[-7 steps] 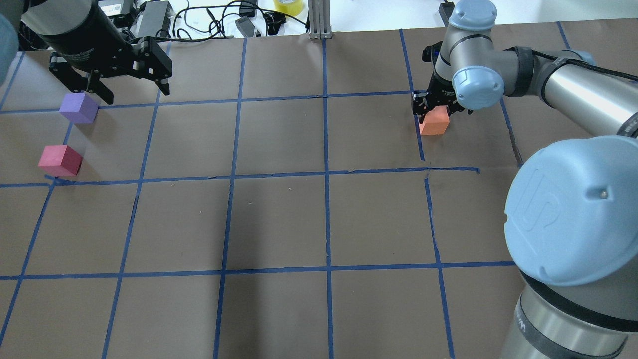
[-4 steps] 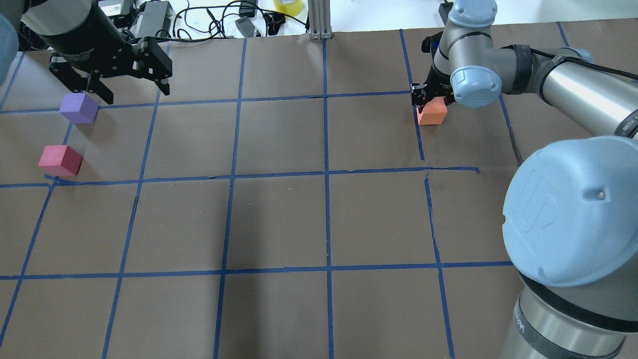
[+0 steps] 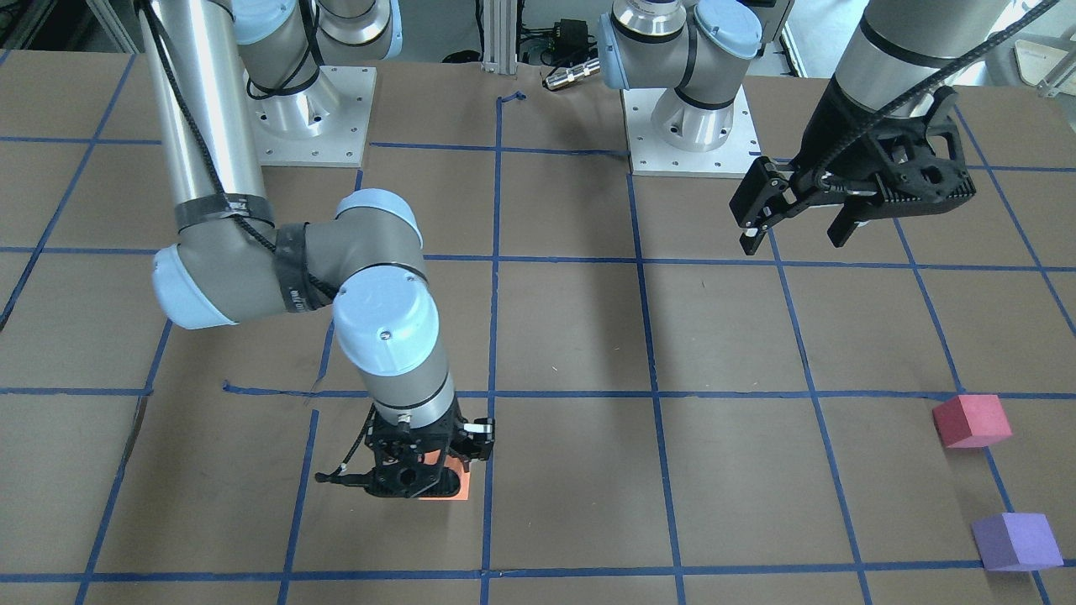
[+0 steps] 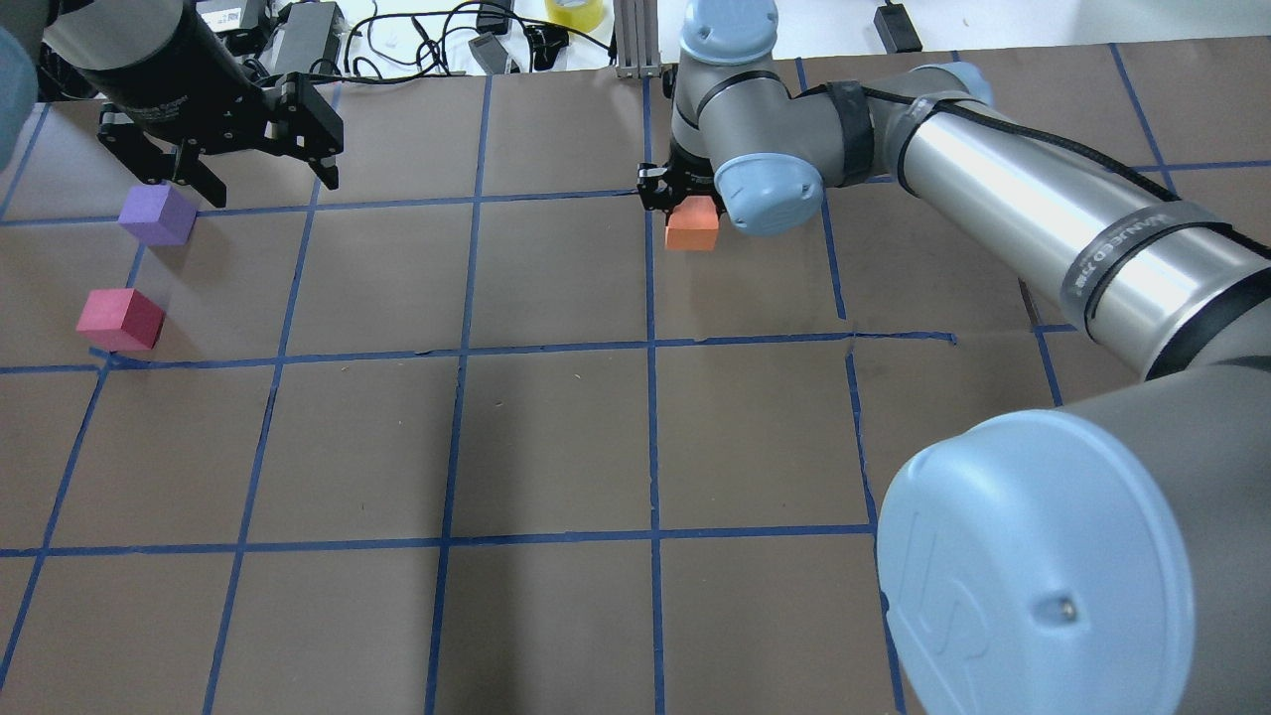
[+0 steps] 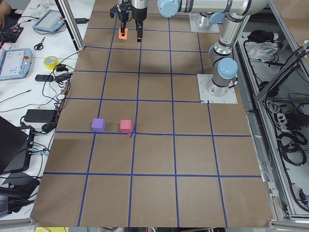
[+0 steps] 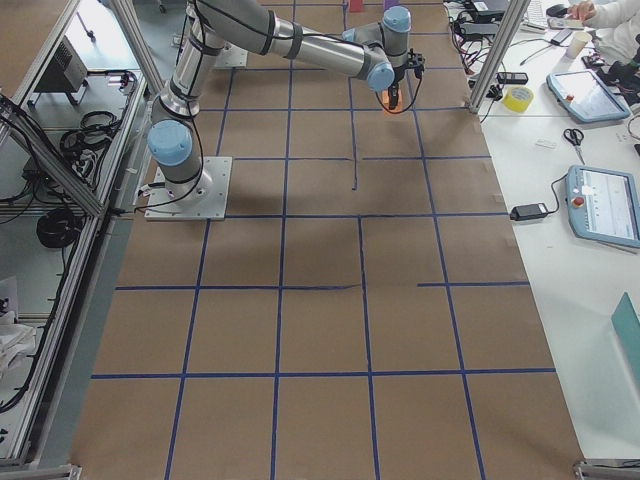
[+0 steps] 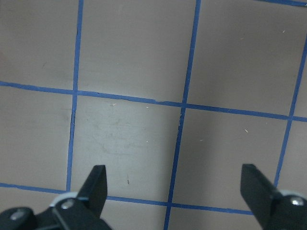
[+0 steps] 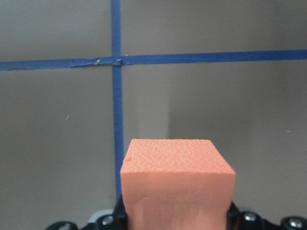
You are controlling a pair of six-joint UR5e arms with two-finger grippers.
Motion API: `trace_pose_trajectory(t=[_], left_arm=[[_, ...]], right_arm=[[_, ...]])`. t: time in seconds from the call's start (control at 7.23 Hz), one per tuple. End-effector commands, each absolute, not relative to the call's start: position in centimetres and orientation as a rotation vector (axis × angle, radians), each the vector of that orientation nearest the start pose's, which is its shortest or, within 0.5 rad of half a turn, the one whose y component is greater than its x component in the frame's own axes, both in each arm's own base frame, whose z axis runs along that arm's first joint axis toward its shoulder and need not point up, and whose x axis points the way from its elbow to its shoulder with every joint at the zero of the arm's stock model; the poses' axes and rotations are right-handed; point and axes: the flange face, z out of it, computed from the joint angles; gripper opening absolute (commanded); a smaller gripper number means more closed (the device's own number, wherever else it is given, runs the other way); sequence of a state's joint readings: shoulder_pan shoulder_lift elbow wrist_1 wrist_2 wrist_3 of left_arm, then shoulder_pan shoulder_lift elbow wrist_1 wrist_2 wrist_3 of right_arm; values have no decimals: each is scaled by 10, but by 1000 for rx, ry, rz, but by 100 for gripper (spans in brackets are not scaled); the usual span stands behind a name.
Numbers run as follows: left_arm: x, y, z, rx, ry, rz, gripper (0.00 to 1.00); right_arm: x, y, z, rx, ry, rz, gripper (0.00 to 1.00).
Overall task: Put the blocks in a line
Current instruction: 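Carry the orange cube toward the table center and set it down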
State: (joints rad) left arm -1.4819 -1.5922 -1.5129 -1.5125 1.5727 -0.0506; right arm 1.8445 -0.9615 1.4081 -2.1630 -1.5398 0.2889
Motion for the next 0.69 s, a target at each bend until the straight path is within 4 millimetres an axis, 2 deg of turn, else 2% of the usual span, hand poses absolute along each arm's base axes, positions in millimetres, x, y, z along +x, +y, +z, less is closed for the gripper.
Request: trace_pose_trajectory(t=[0.0, 0.14, 0.28, 0.55], left_arm=[[-87, -519, 511, -219, 3126, -147, 100], [-87, -519, 511, -219, 3127, -147, 100], [-87, -520, 512, -221, 3125, -149, 100], [-87, -520, 512, -221, 3125, -149, 100]], right_arm=[[368, -625, 239, 9, 3073, -157, 13], [386, -617, 217, -41, 3085, -131, 14], [389, -618, 206, -53, 3091, -112, 14], [395, -616, 210, -46, 3088, -107, 14]])
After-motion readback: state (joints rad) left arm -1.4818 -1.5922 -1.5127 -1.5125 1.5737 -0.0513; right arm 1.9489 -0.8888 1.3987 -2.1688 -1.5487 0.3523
